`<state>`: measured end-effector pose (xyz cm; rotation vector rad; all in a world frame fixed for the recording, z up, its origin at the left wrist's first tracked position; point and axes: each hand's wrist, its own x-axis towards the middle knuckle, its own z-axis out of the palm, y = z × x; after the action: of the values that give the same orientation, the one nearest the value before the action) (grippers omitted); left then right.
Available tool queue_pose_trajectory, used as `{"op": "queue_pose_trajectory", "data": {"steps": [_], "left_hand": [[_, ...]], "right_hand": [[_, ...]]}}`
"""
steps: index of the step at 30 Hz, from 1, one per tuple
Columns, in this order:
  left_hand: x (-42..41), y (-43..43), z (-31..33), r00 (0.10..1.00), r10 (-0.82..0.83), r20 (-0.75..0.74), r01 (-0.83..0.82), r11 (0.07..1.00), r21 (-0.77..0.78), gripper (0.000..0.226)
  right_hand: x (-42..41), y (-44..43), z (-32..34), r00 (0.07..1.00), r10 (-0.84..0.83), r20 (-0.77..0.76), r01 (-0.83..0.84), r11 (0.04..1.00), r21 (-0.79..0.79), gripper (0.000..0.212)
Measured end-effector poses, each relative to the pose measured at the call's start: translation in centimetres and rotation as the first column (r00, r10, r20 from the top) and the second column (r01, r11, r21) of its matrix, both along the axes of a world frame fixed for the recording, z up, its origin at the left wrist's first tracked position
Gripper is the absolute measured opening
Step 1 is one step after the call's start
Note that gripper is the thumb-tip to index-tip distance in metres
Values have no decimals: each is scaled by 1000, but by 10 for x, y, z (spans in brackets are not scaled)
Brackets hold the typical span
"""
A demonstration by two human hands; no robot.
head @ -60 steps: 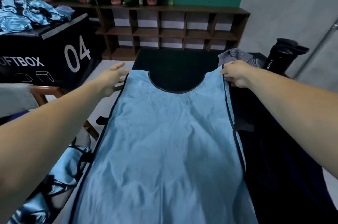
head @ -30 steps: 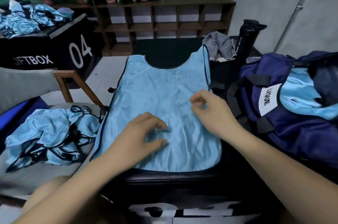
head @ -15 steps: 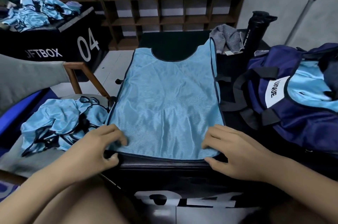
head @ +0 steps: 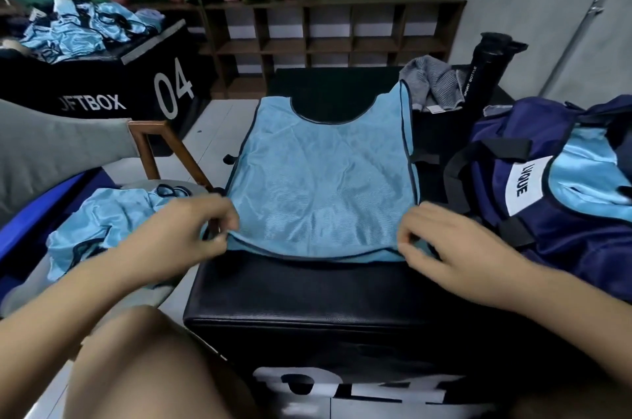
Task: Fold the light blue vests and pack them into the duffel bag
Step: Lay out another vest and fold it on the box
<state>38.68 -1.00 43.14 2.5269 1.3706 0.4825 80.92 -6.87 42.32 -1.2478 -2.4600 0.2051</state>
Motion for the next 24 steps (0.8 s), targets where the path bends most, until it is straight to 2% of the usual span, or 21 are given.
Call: {"op": "queue_pose_trajectory", "data": {"steps": [5, 8, 16, 19, 24], "left_hand": [[18, 54, 25, 996, 44, 80, -52, 994, 98, 34], [32, 90, 33, 994, 85, 71, -95, 984, 152, 29], [65, 166, 48, 984, 180, 9, -174, 935, 309, 20], [72, 182, 41, 970, 245, 15, -237, 919, 316, 18], [77, 187, 7, 962, 275, -3, -267, 936, 228, 17]], "right_hand": [[-2, 56, 27, 988, -140, -69, 145, 987, 69, 13], [-6, 97, 34, 967, -249, -54, 254, 958, 132, 10], [-16, 180, 57, 862, -502, -70, 507, 844, 174, 7], [-17, 197, 57, 824, -561, -77, 566, 811, 151, 10], [-15, 209, 30, 774, -633, -25, 633, 772, 60, 13]]}}
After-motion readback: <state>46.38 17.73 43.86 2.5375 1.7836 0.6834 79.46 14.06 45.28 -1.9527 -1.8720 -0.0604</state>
